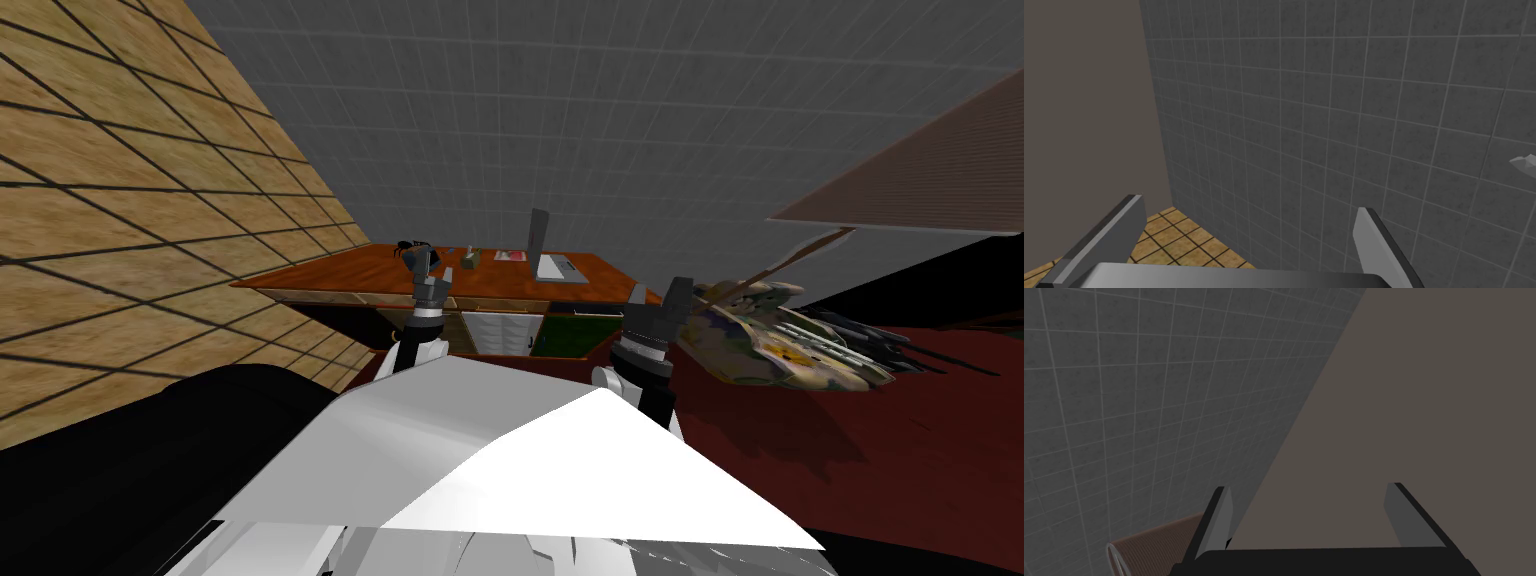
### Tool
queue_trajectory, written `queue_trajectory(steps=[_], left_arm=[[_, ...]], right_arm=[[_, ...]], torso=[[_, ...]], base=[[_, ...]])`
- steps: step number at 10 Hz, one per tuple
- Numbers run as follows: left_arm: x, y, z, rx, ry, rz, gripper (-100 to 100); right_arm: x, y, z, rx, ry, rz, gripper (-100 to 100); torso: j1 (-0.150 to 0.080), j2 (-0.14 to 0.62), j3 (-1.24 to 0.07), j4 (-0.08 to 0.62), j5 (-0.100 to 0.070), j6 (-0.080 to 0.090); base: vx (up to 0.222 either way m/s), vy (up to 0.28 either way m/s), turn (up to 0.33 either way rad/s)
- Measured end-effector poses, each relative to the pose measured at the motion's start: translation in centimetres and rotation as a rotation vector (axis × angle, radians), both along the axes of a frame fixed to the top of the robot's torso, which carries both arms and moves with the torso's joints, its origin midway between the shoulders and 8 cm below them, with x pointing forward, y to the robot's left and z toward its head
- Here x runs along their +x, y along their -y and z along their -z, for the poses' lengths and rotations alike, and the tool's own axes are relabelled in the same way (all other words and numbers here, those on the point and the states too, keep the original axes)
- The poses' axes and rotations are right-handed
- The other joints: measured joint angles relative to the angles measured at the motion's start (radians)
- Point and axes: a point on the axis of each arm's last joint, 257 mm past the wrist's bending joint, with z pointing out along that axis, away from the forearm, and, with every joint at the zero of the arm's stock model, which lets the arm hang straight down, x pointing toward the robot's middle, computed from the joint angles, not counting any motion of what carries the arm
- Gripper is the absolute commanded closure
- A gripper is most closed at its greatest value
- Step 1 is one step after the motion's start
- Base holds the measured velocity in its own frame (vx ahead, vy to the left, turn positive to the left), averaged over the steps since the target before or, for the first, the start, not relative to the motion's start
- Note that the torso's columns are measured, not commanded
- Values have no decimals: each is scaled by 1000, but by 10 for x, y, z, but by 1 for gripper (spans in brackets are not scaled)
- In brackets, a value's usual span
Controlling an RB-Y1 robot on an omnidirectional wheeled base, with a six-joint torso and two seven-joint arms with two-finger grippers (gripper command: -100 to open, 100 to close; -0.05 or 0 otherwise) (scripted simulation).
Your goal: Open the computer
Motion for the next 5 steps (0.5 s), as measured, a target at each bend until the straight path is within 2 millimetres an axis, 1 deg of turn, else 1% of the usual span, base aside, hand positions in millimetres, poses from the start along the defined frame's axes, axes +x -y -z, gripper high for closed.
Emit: queue_trajectory(steps=[1,2,5], left_arm=[[0,0,0,0,0,0,0],[0,0,0,0,0,0,0],[0,0,0,0,0,0,0]], right_arm=[[0,0,0,0,0,0,0],[0,0,0,0,0,0,0],[0,0,0,0,0,0,0]], torso=[[0,40,-82,41,0,0],[0,104,-209,105,0,0],[0,322,-644,322,0,0]], base=[[0,0,0],[0,0,0],[0,0,0]])
